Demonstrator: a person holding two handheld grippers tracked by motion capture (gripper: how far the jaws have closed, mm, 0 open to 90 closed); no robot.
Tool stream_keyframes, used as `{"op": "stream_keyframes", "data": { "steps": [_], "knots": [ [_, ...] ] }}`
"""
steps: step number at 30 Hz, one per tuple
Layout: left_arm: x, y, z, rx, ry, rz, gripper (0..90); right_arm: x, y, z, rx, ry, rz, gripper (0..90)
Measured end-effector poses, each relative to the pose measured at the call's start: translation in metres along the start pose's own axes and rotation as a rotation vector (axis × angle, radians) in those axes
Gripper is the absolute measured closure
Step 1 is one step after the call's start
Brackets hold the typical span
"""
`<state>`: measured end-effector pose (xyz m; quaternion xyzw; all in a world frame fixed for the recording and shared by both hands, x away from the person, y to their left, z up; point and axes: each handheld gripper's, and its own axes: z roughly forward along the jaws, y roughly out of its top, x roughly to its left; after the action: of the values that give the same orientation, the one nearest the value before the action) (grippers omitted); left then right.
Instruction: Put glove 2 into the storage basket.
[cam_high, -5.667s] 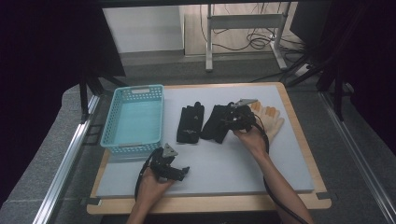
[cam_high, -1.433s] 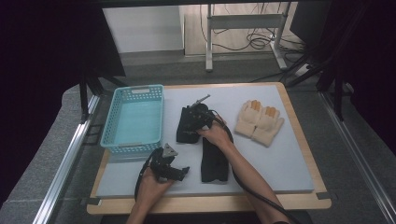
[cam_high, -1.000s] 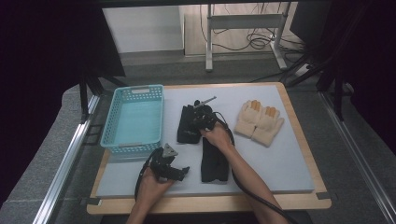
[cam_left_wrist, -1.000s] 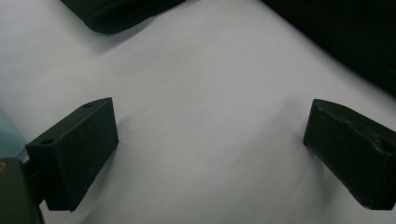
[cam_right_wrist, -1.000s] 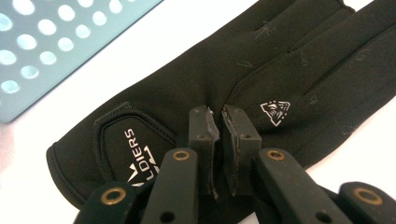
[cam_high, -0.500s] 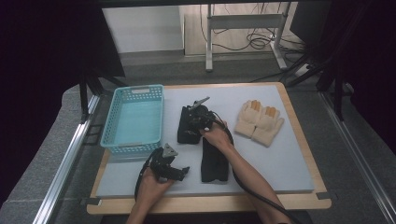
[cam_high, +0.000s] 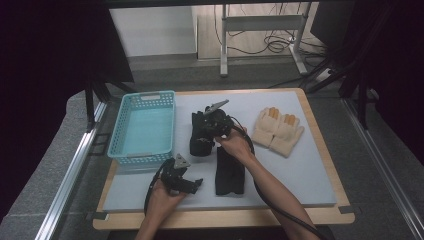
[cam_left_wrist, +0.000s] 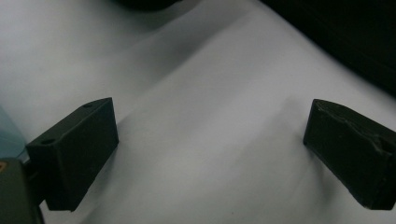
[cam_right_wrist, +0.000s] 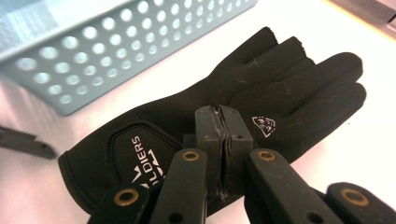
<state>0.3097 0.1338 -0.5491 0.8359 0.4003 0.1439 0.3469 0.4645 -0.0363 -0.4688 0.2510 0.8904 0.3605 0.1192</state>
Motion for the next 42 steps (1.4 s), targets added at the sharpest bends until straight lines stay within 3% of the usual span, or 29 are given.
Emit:
{"op": "stream_keyframes", "data": {
  "steps": [10, 17, 27, 34, 42],
  "knots": [
    [0.000, 0.000, 0.000, -0.001, 0.000, 0.001, 3.5, 0.007, -0.008, -0.044, -0.046, 0.002, 0.000, 86.6],
    [0.000, 0.000, 0.000, -0.002, 0.000, 0.001, 3.5, 0.016, -0.031, -0.075, -0.053, -0.019, -0.024, 86.5],
    [0.000, 0.000, 0.000, -0.003, 0.000, 0.000, 3.5, 0.033, -0.067, -0.123, -0.053, -0.030, -0.020, 86.5],
    [0.000, 0.000, 0.000, -0.004, 0.000, -0.003, 3.6, 0.043, -0.092, -0.129, -0.025, -0.027, -0.010, 86.4],
    [0.000, 0.000, 0.000, -0.005, 0.002, -0.004, 3.7, 0.045, -0.111, -0.103, 0.016, -0.027, 0.022, 86.2]
  ]
}}
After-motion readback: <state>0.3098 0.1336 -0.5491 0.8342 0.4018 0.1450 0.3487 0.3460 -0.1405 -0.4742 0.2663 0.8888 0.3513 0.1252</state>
